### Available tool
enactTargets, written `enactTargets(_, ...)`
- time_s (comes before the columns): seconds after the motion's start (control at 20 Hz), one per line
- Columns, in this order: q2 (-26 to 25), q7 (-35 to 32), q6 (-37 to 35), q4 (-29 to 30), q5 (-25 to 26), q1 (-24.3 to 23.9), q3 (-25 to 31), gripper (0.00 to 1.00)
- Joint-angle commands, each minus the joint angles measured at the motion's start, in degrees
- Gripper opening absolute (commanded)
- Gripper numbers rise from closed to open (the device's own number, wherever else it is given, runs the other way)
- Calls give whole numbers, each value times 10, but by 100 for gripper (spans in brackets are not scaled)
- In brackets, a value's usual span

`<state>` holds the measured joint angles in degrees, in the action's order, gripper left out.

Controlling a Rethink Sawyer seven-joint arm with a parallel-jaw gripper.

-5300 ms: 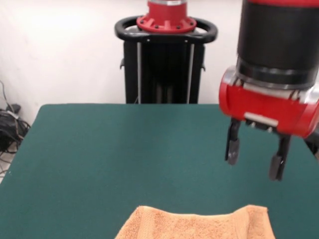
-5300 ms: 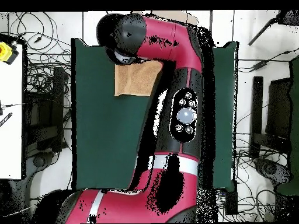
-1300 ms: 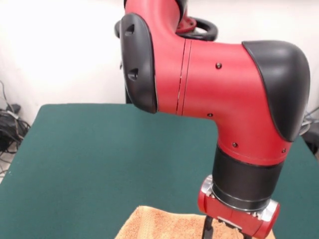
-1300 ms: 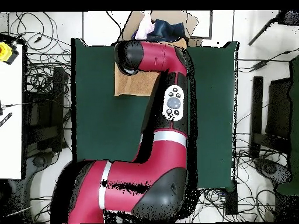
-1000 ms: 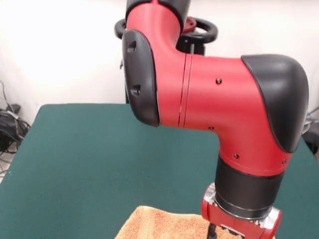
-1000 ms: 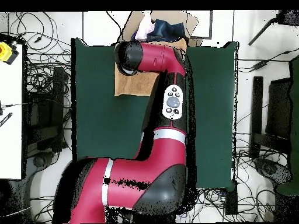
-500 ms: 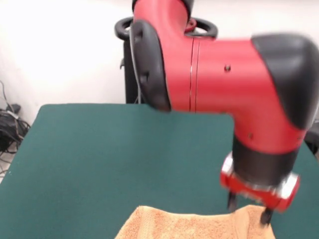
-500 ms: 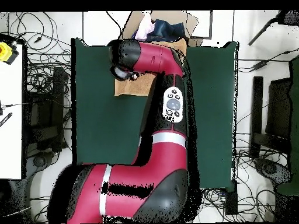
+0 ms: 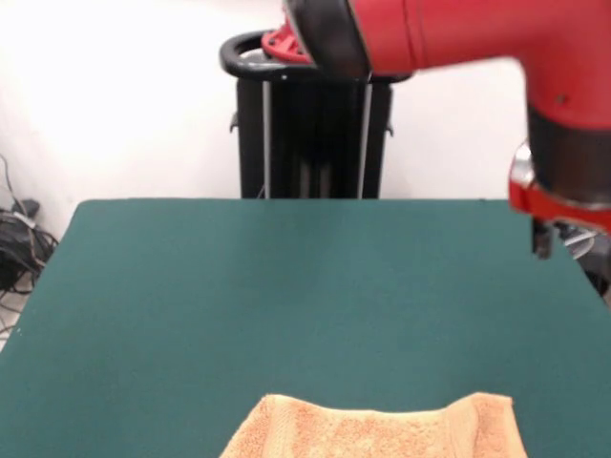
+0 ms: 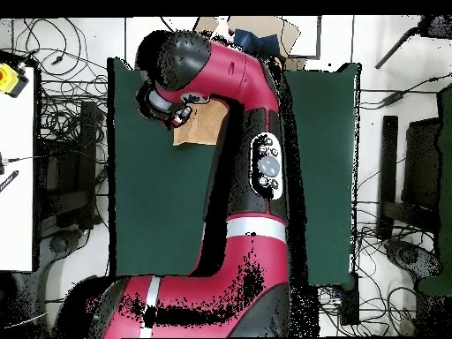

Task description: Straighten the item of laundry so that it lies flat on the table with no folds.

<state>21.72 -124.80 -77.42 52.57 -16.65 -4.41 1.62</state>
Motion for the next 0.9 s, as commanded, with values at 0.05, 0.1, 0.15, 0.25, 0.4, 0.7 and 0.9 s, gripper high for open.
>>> enactTargets(0.05, 0, -3, 2, 92, -15, -9, 61, 100)
enactTargets(0.1, -2, 0, 8, 93, -14, -8, 60, 100)
enactTargets(0.15, -7, 2, 18, 94, -13, -6, 60, 100)
enactTargets(0.25, -15, 5, 40, 95, -7, -3, 58, 100)
enactTargets(0.4, -37, 4, 90, 85, 11, 6, 52, 100)
enactTargets(0.7, -85, 4, 146, 48, 24, 15, 54, 100)
enactTargets(0.9, -109, 0, 145, 19, 21, 20, 58, 100)
